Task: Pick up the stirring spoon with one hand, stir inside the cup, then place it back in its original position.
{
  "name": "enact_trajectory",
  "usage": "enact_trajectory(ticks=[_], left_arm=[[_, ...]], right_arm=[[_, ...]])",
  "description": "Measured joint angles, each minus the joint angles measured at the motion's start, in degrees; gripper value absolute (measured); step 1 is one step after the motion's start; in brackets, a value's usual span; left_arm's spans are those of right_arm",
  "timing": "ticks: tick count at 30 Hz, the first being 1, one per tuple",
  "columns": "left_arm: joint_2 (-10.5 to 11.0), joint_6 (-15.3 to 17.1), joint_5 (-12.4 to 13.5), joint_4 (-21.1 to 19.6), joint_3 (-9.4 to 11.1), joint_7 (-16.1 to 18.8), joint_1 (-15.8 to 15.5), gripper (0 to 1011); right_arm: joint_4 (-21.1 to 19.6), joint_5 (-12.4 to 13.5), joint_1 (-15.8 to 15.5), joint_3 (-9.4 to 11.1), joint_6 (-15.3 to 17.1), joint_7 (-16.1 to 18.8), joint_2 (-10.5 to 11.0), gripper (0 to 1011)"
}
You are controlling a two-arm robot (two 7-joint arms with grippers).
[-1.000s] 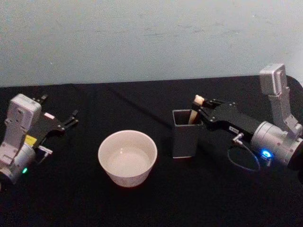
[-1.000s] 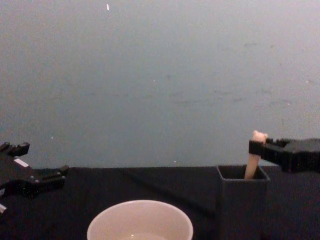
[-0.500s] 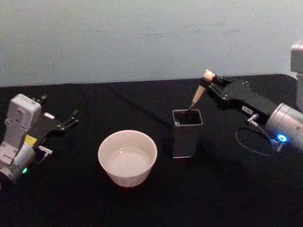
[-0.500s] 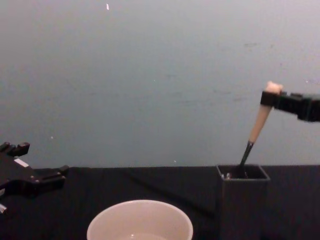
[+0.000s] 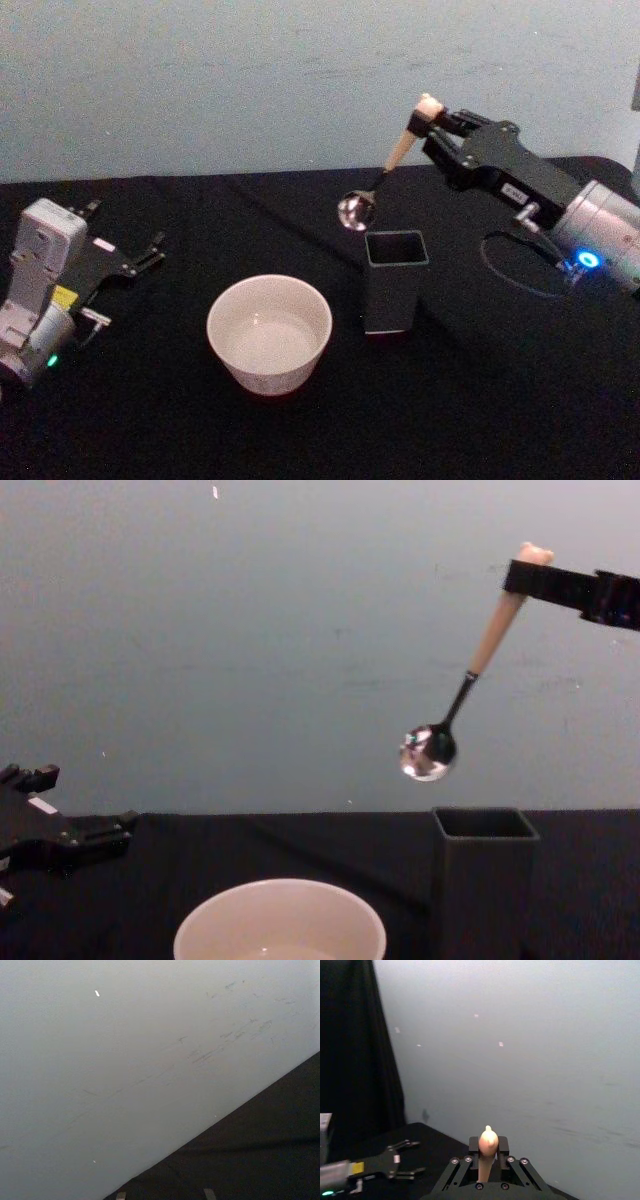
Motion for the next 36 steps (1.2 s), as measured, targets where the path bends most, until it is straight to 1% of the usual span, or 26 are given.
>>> enact_trajectory(ticks=[2, 3, 5, 6, 7, 8, 13, 16, 18, 20, 21, 25, 36], left_arm=[[0.0, 0.0, 0.0, 0.0, 0.0, 0.0, 0.0, 1001], [0.0, 0.0, 0.0, 0.0, 0.0, 0.0, 0.0, 1001], [0.0, 0.0, 0.0, 0.0, 0.0, 0.0, 0.0, 1001], [0.0, 0.0, 0.0, 0.0, 0.0, 0.0, 0.0, 1002], [0.0, 0.0, 0.0, 0.0, 0.0, 0.0, 0.0, 1001], [0.0, 0.0, 0.0, 0.0, 0.0, 0.0, 0.0, 1001], [0.0, 0.0, 0.0, 0.0, 0.0, 0.0, 0.0, 1001], [0.0, 0.0, 0.0, 0.0, 0.0, 0.0, 0.0, 1001], [0.0, 0.0, 0.0, 0.0, 0.0, 0.0, 0.0, 1001], [0.0, 0.0, 0.0, 0.0, 0.0, 0.0, 0.0, 1001], [0.0, 0.0, 0.0, 0.0, 0.0, 0.0, 0.0, 1001], [0.0, 0.0, 0.0, 0.0, 0.0, 0.0, 0.0, 1001], [0.0, 0.0, 0.0, 0.0, 0.0, 0.0, 0.0, 1001]], right_arm=[[-0.02, -0.01, 0.27, -0.73, -0.24, 0.42, -0.03, 218], [-0.02, -0.05, 0.54, -1.63, -0.43, 0.93, -0.06, 218], [-0.02, -0.15, 0.77, -2.44, -0.61, 1.35, -0.07, 218], [0.0, -0.41, 0.97, -3.42, -0.73, 1.77, -0.07, 218], [0.03, -0.52, 1.04, -3.79, -0.78, 1.94, -0.07, 218], [0.12, -0.81, 1.19, -4.62, -0.88, 2.38, -0.04, 218], [0.55, -1.93, 1.46, -7.02, -1.27, 3.49, 0.21, 218], [1.13, -3.53, 1.6, -8.72, -1.85, 3.91, 0.27, 218], [1.79, -5.11, 1.8, -9.96, -2.25, 3.93, 0.17, 218], [2.16, -6.03, 1.89, -10.6, -2.47, 3.92, 0.06, 218], [2.49, -7.0, 1.97, -11.13, -2.65, 3.88, -0.07, 218], [3.53, -8.83, 2.23, -12.29, -2.94, 3.88, -0.49, 218], [6.59, -11.89, 2.89, -14.44, -3.21, 5.22, -2.18, 218]])
